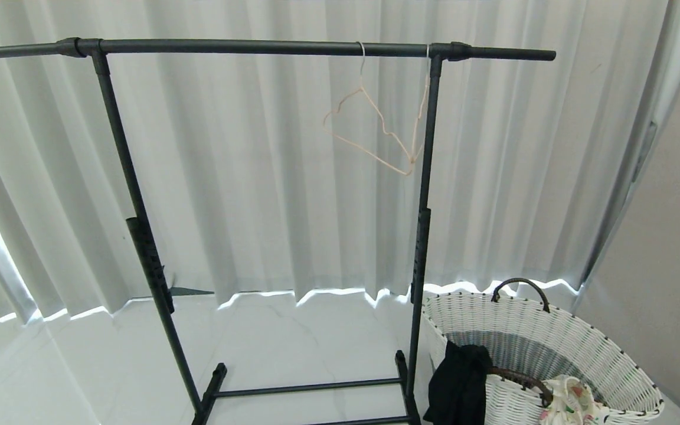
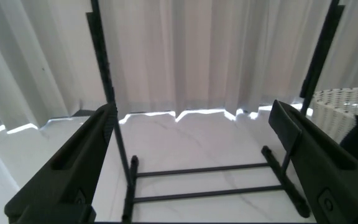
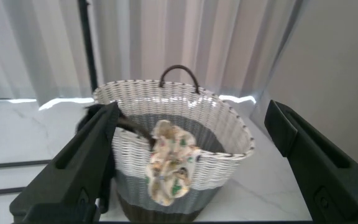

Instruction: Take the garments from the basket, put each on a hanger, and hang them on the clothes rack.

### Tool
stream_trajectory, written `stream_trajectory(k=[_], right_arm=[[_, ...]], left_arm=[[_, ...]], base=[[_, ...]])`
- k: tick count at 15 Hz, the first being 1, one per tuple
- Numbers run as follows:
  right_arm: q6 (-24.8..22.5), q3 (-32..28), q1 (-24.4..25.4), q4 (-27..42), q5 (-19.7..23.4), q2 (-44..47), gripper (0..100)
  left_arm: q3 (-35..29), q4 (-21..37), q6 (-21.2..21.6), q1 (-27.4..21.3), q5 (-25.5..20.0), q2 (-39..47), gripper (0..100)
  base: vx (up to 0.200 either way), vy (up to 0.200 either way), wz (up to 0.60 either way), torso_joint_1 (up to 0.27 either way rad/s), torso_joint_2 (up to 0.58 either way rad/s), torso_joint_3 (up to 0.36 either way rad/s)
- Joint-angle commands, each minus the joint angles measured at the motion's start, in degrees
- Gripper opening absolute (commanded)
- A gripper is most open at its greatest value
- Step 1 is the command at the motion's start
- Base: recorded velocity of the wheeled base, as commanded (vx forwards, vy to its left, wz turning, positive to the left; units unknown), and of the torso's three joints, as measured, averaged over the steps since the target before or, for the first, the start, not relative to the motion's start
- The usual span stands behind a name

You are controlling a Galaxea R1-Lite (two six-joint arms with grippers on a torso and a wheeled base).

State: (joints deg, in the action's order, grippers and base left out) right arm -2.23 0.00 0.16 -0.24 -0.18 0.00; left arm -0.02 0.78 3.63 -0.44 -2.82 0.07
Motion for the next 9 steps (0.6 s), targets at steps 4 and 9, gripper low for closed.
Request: stream_trajectory(k=[4, 9], right_arm=[[2.06, 0.00, 0.02, -0.02, 0.01, 0.00, 100], [1.62, 0.00, 0.02, -0.11, 0.09, 0.00, 100]], left_arm=[[0.02, 0.01, 0.06, 0.00, 0.00, 0.01, 100], [-0.06, 0.01, -0.03, 0.00, 0.00, 0.01, 100]], base=[[0.100, 0.000, 0.00, 0.002, 0.00, 0.004], [0.080, 0.000, 0.00, 0.001, 0.00, 0.002]])
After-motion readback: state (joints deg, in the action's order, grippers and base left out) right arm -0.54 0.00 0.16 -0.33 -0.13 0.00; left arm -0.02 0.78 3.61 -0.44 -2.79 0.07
